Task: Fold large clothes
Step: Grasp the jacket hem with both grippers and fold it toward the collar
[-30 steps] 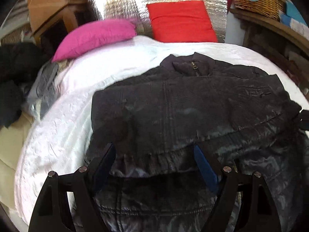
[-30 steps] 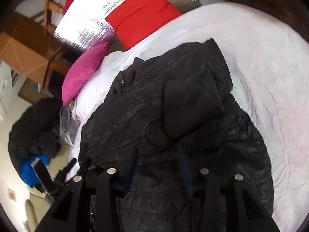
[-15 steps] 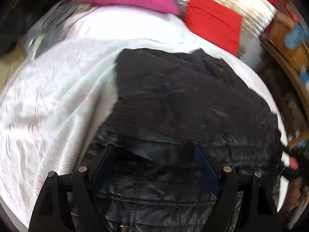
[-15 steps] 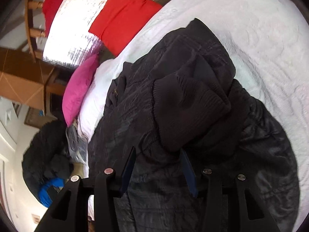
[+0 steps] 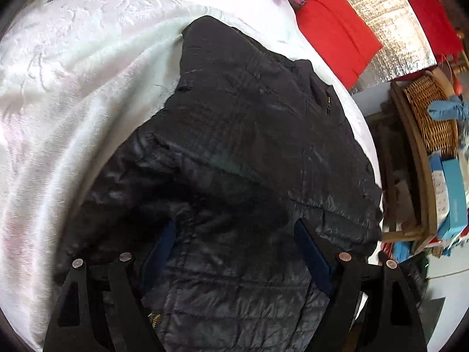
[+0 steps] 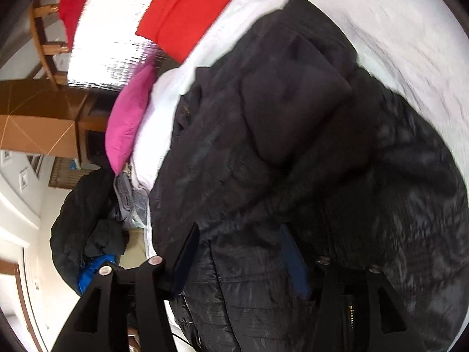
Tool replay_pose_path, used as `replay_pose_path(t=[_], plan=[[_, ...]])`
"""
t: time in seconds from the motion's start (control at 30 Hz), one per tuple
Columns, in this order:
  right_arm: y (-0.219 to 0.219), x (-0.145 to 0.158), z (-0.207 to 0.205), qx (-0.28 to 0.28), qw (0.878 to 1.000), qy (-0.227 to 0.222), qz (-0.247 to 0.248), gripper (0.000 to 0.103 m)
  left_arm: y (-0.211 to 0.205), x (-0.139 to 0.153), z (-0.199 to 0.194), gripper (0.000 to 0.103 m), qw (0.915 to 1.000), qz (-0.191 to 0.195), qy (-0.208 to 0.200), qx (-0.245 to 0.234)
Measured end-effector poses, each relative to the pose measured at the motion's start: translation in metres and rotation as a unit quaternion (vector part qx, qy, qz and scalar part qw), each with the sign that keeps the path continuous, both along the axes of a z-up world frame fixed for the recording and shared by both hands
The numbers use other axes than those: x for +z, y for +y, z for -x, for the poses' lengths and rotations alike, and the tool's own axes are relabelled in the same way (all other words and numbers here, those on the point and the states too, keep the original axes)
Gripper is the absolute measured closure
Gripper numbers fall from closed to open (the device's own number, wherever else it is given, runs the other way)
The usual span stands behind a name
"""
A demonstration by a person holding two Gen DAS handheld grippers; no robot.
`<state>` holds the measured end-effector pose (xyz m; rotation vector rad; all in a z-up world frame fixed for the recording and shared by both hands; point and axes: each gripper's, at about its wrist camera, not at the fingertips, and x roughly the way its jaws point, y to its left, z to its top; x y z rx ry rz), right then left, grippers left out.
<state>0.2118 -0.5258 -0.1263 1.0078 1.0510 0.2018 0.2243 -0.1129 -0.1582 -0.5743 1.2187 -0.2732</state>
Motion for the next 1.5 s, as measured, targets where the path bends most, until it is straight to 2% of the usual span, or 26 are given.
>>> replay_pose_path(t=[0.13, 0.27, 0.4, 0.43, 0.47, 0.53, 0.57, 0.6, 0.67, 0.77, 0.87, 0.97, 1.03, 1.07, 1.13, 1.23, 1.27, 1.37, 1.5], plan=[[-0.006, -0.018, -0.002, -0.034, 0.999, 0.023, -0.025, 0.039, -0.005, -0.001, -0.01, 0.017, 0.9995, 0.02, -0.007, 0.023], [-0.015, -0.023, -0.006, -0.085, 0.995, -0.003, -0.042, 0.031, 0.001, -0.002, -0.024, 0.017, 0.9975, 0.037, -0.018, 0.057], [-0.016, -0.028, -0.01, -0.12, 0.991, -0.021, -0.054, 0.031, 0.01, -0.005, -0.031, 0.019, 0.9944, 0.055, -0.026, 0.086], [-0.017, -0.029, -0.011, -0.127, 0.99, -0.027, -0.053, 0.031, 0.01, -0.005, -0.032, 0.028, 0.9943, 0.051, -0.026, 0.09], [-0.017, -0.029, -0.012, -0.133, 0.989, -0.035, -0.049, 0.031, 0.01, -0.007, -0.033, 0.044, 0.9944, 0.036, -0.023, 0.097], [-0.018, -0.029, -0.013, -0.138, 0.989, -0.04, -0.034, 0.045, 0.014, -0.01, -0.034, 0.055, 0.9933, 0.031, -0.02, 0.109], [-0.019, -0.029, -0.013, -0.14, 0.989, -0.037, -0.019, 0.06, 0.016, -0.011, -0.034, 0.059, 0.9928, 0.037, -0.018, 0.113], [-0.02, -0.03, -0.014, -0.137, 0.99, -0.034, -0.009, 0.064, 0.015, -0.012, -0.035, 0.061, 0.9924, 0.04, -0.017, 0.116], [-0.019, -0.028, -0.011, -0.138, 0.99, -0.038, -0.005, 0.068, 0.016, -0.011, -0.033, 0.067, 0.9924, 0.039, -0.019, 0.115], [-0.013, -0.016, -0.007, -0.134, 0.989, -0.055, 0.032, 0.076, 0.016, -0.003, -0.025, 0.076, 0.9922, 0.033, -0.034, 0.115], [-0.006, 0.006, 0.002, -0.124, 0.986, -0.09, 0.067, 0.077, 0.012, 0.007, -0.02, 0.079, 0.9927, 0.02, -0.052, 0.107], [-0.002, 0.016, 0.014, -0.115, 0.985, -0.102, 0.084, 0.078, 0.011, 0.005, -0.018, 0.079, 0.9933, 0.006, -0.057, 0.1], [-0.003, 0.005, 0.013, -0.106, 0.987, -0.077, 0.097, 0.077, 0.014, -0.009, -0.024, 0.077, 0.9953, -0.002, -0.028, 0.092], [-0.005, -0.007, 0.01, -0.098, 0.989, -0.056, 0.091, 0.077, 0.013, -0.012, -0.027, 0.074, 0.9953, 0.002, -0.022, 0.094], [-0.009, -0.019, 0.009, -0.094, 0.992, -0.044, 0.066, 0.077, 0.011, -0.009, -0.031, 0.073, 0.9955, 0.001, -0.024, 0.092], [-0.017, -0.015, 0.01, -0.093, 0.994, -0.05, 0.034, 0.076, 0.007, -0.005, -0.033, 0.056, 0.9963, -0.003, -0.021, 0.083], [-0.02, -0.014, 0.01, -0.09, 0.994, -0.048, 0.025, 0.076, -0.006, -0.007, -0.043, 0.051, 0.9966, -0.001, -0.017, 0.08], [-0.029, -0.01, 0.01, -0.072, 0.997, -0.033, 0.014, 0.075, -0.01, -0.004, -0.042, 0.039, 0.998, -0.001, -0.009, 0.062], [-0.037, 0.003, 0.008, -0.002, 0.999, -0.023, 0.022, 0.075, -0.004, 0.005, -0.027, 0.034, 0.9992, -0.012, -0.009, 0.037]])
